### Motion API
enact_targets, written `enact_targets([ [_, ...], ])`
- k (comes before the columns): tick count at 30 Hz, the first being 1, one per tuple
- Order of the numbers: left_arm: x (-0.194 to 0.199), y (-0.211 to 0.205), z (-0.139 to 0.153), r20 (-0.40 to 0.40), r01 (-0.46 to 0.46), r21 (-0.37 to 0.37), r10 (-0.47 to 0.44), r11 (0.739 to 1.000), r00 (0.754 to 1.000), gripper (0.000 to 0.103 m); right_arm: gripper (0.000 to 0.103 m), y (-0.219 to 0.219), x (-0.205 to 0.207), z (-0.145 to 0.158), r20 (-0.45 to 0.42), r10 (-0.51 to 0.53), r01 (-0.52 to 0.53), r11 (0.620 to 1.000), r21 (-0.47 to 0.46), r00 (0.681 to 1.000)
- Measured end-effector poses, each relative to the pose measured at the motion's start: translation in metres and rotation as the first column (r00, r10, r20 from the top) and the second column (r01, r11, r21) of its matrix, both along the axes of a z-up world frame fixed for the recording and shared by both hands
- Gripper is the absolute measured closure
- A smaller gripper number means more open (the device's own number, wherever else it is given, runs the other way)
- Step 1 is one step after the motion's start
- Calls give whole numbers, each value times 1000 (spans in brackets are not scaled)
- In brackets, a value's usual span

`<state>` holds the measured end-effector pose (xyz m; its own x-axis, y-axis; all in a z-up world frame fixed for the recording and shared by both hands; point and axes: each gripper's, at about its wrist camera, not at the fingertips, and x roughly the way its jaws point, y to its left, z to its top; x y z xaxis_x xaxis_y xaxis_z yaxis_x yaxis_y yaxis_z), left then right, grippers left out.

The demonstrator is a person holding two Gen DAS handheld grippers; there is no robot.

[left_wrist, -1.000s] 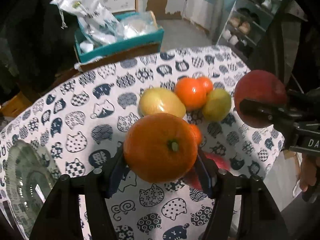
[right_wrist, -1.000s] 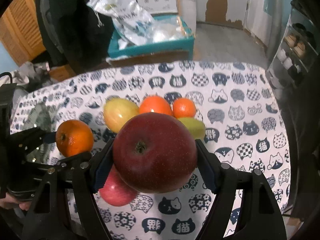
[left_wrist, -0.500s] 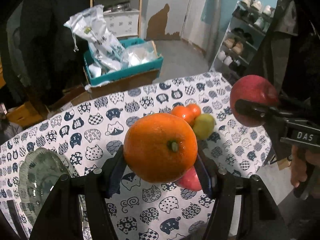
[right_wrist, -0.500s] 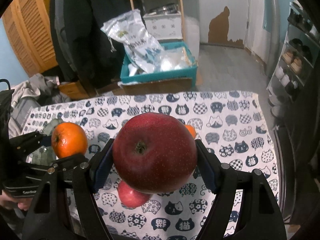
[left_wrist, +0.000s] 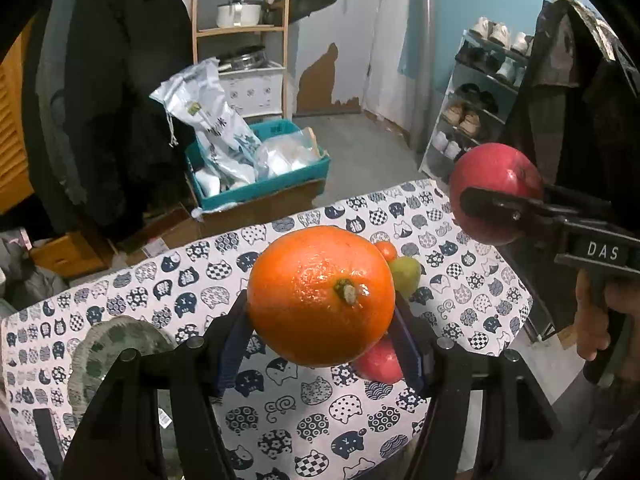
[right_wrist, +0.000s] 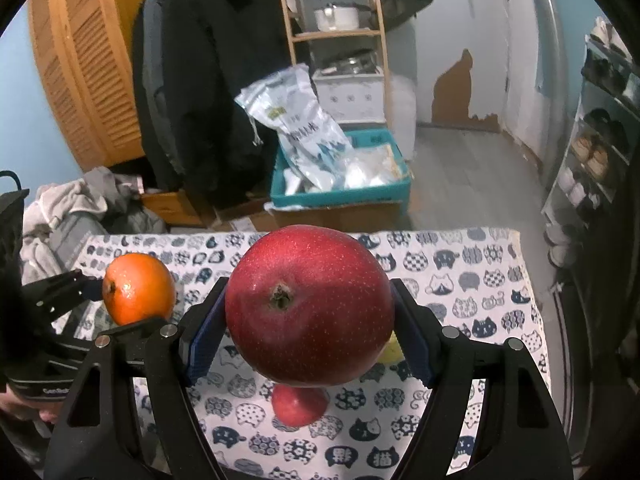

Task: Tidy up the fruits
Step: 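Lift the orange and apple and carry both toward the glass bowl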

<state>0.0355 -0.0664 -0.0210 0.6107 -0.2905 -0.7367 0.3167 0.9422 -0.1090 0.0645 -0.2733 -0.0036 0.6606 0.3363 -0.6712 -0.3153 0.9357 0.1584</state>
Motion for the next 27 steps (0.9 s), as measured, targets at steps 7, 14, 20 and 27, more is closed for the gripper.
enact_targets([
  [7, -7, 14, 14, 25, -22, -9, 22, 1000, 999, 37, 27, 14, -2, 15, 28, 23, -24, 1000, 14, 999],
  [14, -11, 30, 21, 40, -50, -25, 51, 998, 998, 37, 27, 34, 0, 21, 33, 55, -55, 998, 16, 998],
  [20, -17, 49, 26, 54, -83, -28, 84, 996, 995, 37, 27, 56, 3, 25, 36, 89, -90, 996, 23, 995],
  [27, -23, 78, 22, 48, -133, -39, 135, 990, 990, 37, 27, 90, 6, 26, 26, 141, -141, 990, 21, 990],
])
